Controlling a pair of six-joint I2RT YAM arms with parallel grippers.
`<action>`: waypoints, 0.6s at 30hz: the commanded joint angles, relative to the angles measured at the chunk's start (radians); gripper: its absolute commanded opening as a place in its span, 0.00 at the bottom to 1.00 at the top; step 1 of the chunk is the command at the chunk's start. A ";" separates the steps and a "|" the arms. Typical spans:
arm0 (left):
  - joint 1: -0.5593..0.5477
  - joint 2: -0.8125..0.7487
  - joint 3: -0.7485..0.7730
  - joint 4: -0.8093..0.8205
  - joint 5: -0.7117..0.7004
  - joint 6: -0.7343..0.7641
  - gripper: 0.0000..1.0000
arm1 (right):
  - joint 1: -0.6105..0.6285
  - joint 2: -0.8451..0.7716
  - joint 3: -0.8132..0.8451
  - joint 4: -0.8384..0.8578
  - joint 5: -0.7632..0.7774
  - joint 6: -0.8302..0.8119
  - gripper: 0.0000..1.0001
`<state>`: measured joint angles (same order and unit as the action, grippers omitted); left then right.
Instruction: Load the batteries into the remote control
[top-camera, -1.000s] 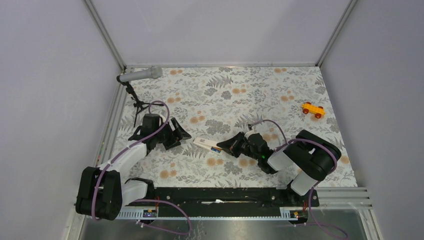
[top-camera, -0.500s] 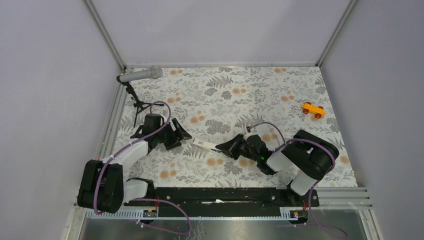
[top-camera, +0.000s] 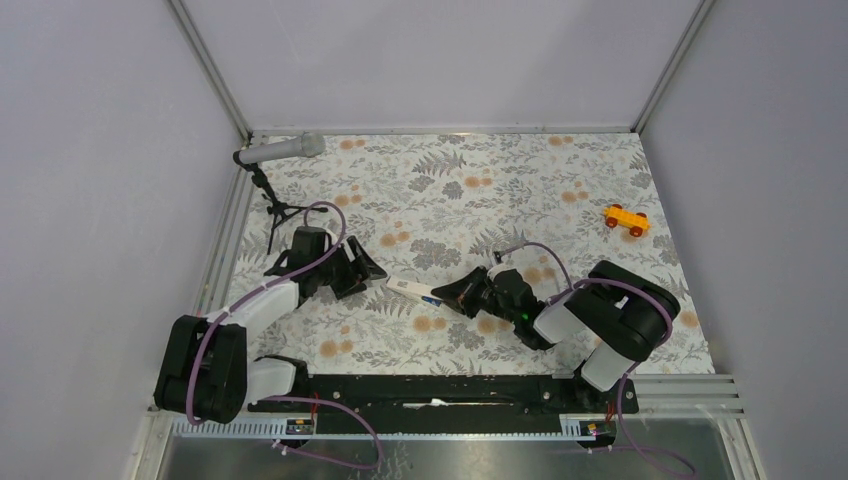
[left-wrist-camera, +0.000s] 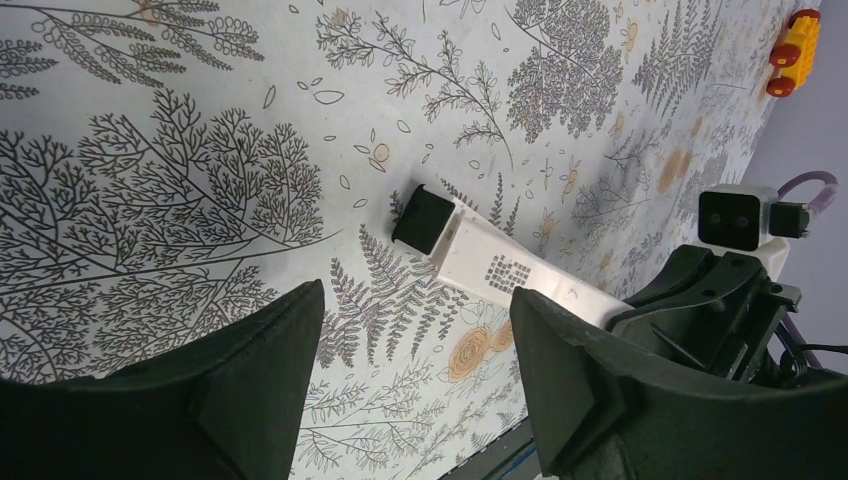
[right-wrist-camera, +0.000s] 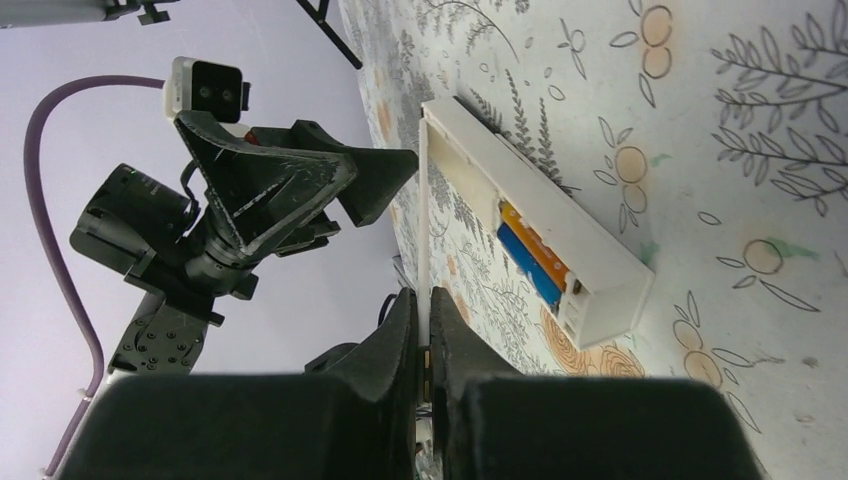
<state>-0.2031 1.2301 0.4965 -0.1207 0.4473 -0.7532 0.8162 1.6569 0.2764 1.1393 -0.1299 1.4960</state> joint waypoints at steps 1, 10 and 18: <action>-0.007 0.006 -0.012 0.051 -0.005 -0.003 0.71 | 0.007 0.013 -0.005 0.085 0.037 -0.059 0.00; -0.015 0.022 -0.010 0.064 -0.013 -0.005 0.71 | 0.014 0.030 -0.021 0.109 0.055 -0.083 0.00; -0.028 0.042 -0.010 0.087 -0.023 -0.015 0.71 | 0.027 0.076 -0.007 0.129 0.075 -0.057 0.00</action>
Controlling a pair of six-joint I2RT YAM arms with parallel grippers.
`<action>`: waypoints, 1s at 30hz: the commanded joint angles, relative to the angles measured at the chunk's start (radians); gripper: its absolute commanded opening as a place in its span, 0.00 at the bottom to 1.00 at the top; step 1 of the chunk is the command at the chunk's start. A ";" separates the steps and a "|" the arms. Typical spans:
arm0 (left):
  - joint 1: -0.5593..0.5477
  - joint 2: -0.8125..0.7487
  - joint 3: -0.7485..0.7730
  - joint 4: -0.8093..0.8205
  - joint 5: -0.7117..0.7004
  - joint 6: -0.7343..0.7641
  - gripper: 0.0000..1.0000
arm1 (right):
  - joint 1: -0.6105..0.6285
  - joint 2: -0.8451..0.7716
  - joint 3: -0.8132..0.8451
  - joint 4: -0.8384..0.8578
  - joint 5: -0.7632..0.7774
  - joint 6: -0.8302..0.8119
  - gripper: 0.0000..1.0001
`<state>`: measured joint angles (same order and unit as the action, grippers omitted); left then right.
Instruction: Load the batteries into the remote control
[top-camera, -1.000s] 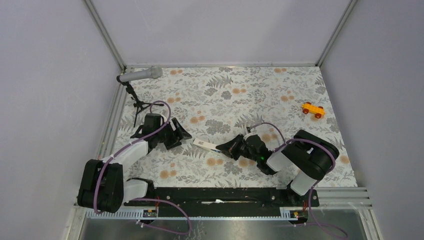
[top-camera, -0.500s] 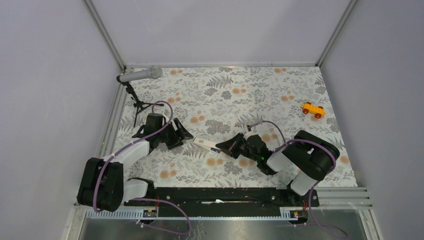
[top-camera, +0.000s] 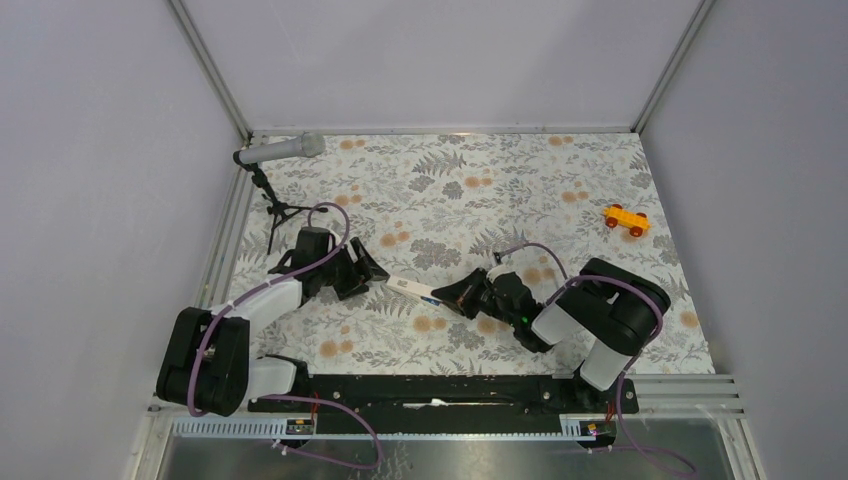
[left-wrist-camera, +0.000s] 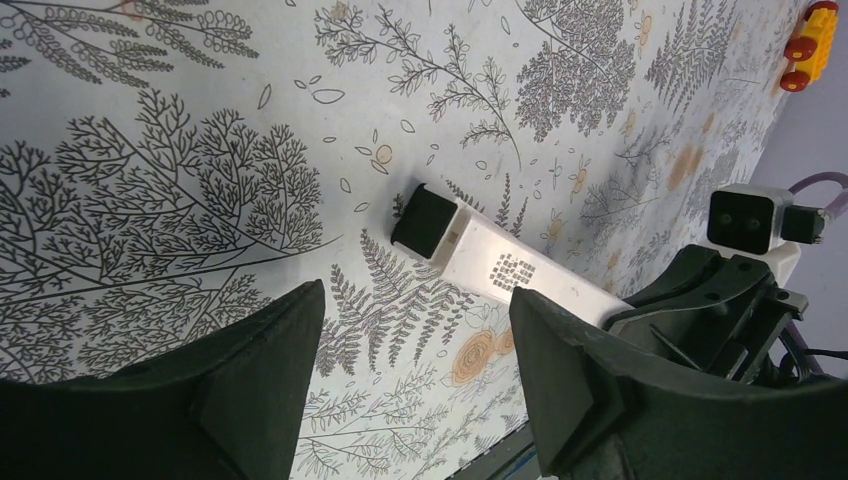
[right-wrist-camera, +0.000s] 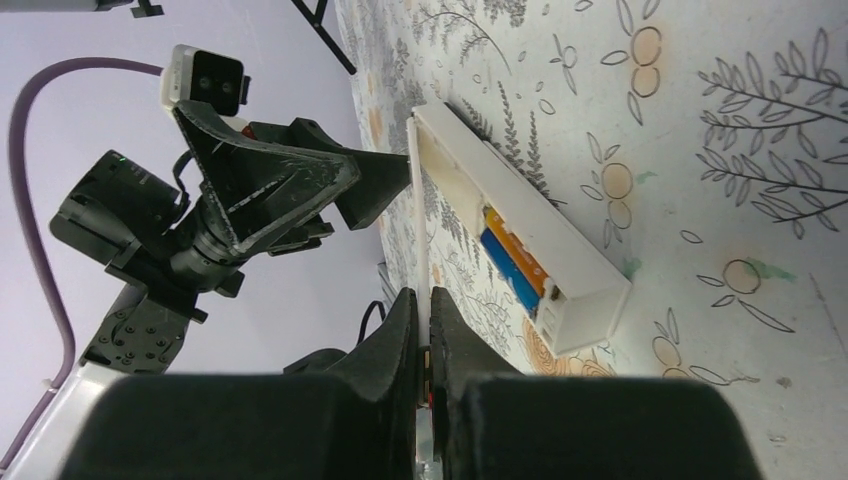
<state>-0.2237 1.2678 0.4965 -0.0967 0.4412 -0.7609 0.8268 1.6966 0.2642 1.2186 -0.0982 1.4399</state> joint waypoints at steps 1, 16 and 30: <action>-0.008 0.005 -0.010 0.069 -0.018 -0.010 0.71 | 0.018 0.046 0.005 0.054 0.049 0.011 0.00; -0.030 0.035 0.002 0.164 -0.062 -0.029 0.67 | 0.018 0.072 -0.028 -0.011 0.049 0.008 0.00; -0.109 0.132 0.035 0.103 -0.096 0.029 0.54 | 0.018 0.035 0.022 -0.213 0.009 -0.016 0.00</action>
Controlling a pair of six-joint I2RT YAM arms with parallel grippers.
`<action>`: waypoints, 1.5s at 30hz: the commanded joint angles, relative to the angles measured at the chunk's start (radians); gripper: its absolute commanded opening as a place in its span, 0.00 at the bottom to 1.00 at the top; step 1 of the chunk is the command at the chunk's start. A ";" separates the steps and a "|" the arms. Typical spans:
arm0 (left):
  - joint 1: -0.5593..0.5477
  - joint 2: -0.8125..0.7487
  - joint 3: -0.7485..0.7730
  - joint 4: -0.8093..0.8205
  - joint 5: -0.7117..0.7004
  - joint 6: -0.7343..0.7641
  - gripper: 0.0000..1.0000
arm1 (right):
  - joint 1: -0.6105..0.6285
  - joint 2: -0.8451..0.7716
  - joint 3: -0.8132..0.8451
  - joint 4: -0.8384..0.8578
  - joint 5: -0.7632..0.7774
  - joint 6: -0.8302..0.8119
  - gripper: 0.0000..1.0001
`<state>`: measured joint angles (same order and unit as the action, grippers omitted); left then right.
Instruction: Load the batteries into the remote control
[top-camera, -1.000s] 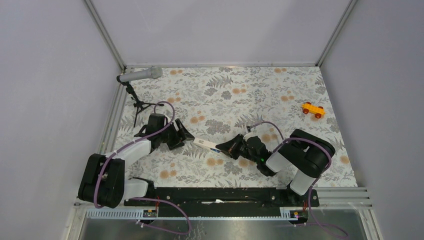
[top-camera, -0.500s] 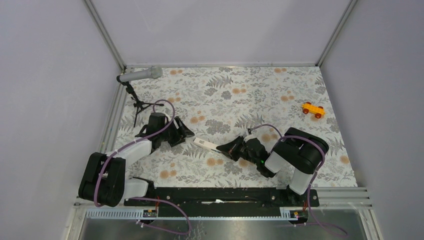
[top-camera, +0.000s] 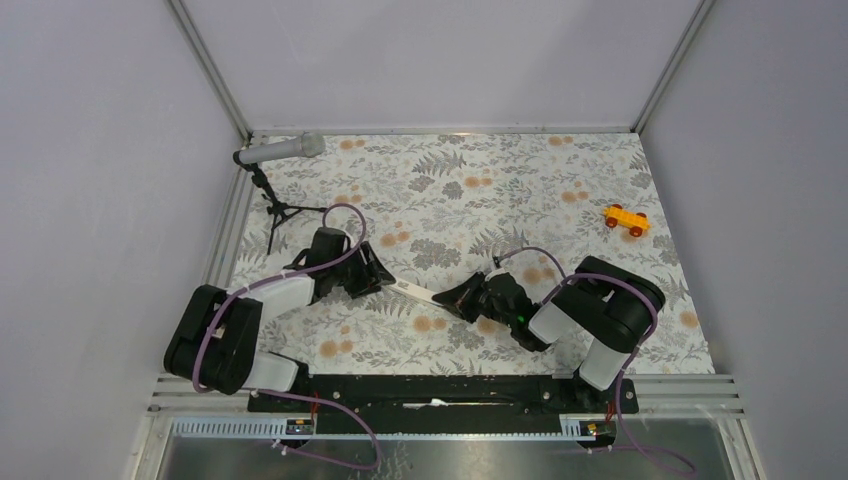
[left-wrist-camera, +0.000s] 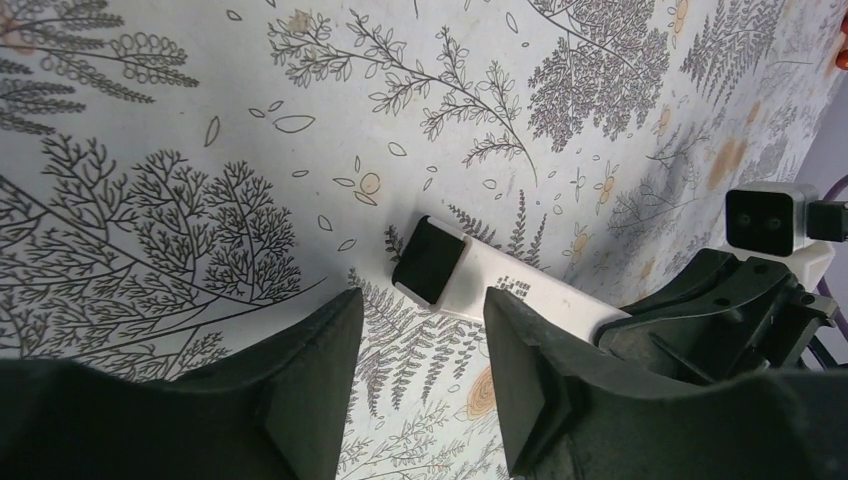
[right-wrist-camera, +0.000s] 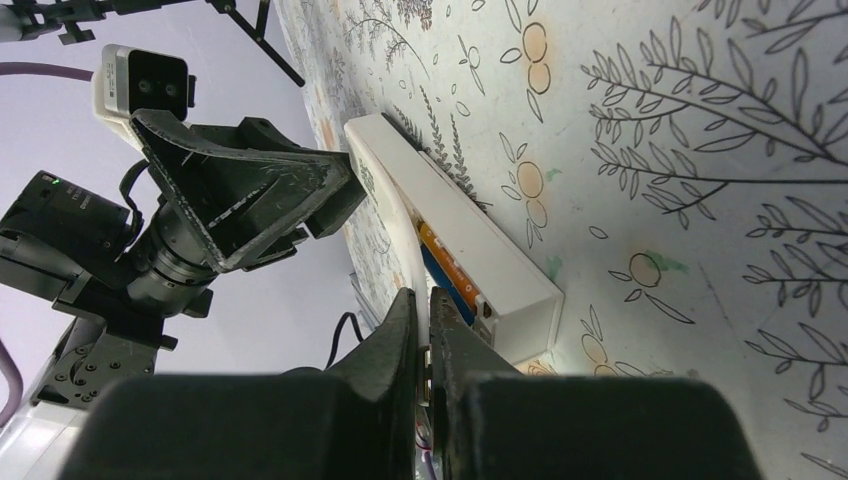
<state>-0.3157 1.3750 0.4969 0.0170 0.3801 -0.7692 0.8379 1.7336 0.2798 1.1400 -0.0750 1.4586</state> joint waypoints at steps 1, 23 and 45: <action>-0.021 0.029 0.035 -0.015 -0.039 0.042 0.51 | 0.007 -0.003 0.007 -0.137 -0.014 -0.034 0.00; -0.114 0.116 0.065 -0.179 -0.155 0.093 0.43 | 0.007 -0.071 0.022 -0.288 -0.027 -0.029 0.14; -0.126 0.211 0.101 -0.248 -0.195 0.106 0.38 | -0.023 -0.273 0.169 -0.637 -0.074 -0.063 0.41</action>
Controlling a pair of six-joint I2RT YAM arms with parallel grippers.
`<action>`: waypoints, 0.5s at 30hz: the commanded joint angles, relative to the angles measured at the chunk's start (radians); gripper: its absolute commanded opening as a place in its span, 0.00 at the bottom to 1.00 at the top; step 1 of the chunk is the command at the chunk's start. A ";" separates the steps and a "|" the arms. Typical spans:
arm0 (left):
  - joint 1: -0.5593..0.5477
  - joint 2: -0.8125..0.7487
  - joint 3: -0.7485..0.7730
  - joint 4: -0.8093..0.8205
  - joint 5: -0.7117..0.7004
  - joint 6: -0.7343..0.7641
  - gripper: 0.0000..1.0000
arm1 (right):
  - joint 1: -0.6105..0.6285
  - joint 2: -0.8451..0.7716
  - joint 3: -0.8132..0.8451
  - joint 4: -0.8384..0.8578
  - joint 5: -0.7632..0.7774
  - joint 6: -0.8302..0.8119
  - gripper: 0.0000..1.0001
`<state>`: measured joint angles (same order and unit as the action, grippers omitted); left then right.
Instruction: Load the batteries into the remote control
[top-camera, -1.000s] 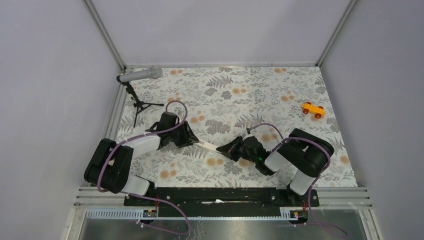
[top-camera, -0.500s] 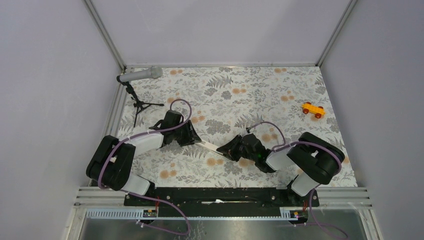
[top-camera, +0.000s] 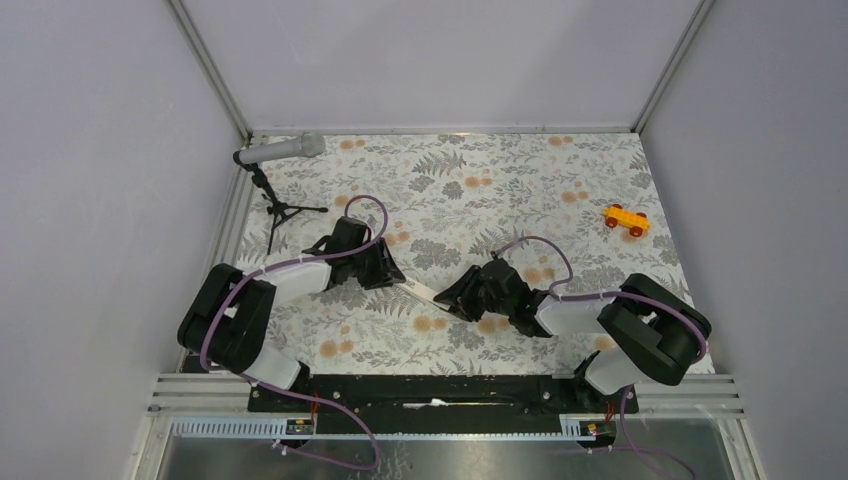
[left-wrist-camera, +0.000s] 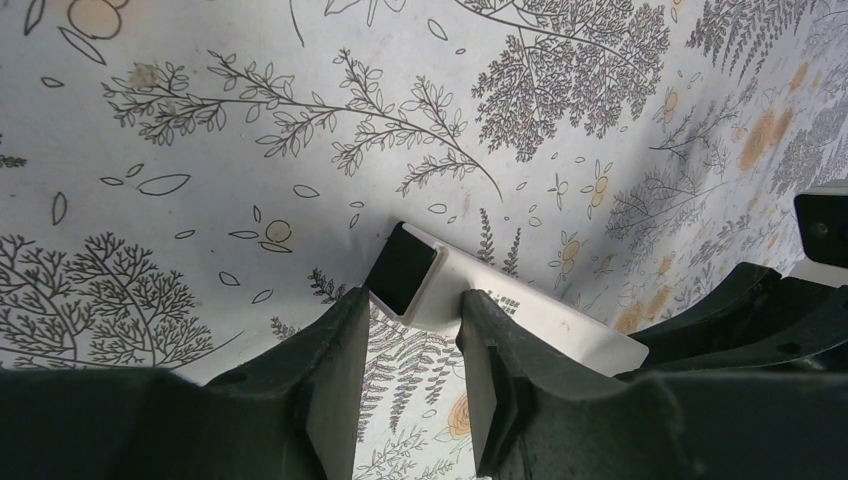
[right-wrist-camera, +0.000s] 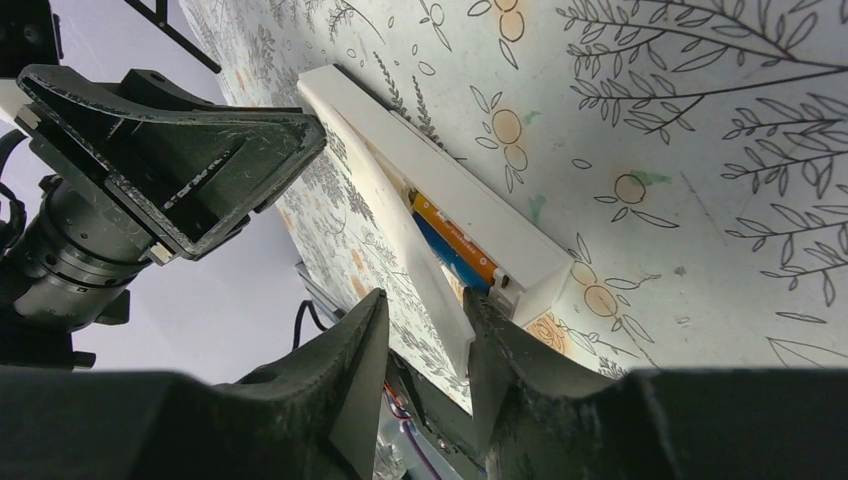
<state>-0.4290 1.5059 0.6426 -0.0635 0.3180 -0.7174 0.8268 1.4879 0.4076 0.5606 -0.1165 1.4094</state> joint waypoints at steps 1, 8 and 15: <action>-0.013 0.081 -0.043 -0.167 -0.131 0.054 0.38 | -0.012 -0.031 0.046 -0.061 -0.035 -0.012 0.41; -0.013 0.094 -0.037 -0.169 -0.127 0.056 0.38 | -0.021 -0.073 0.094 -0.128 -0.056 -0.005 0.45; -0.013 0.111 -0.029 -0.167 -0.112 0.055 0.38 | -0.033 -0.118 0.173 -0.404 -0.067 -0.032 0.47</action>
<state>-0.4301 1.5276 0.6609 -0.0666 0.3290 -0.7181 0.8066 1.4220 0.4896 0.3328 -0.1547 1.4044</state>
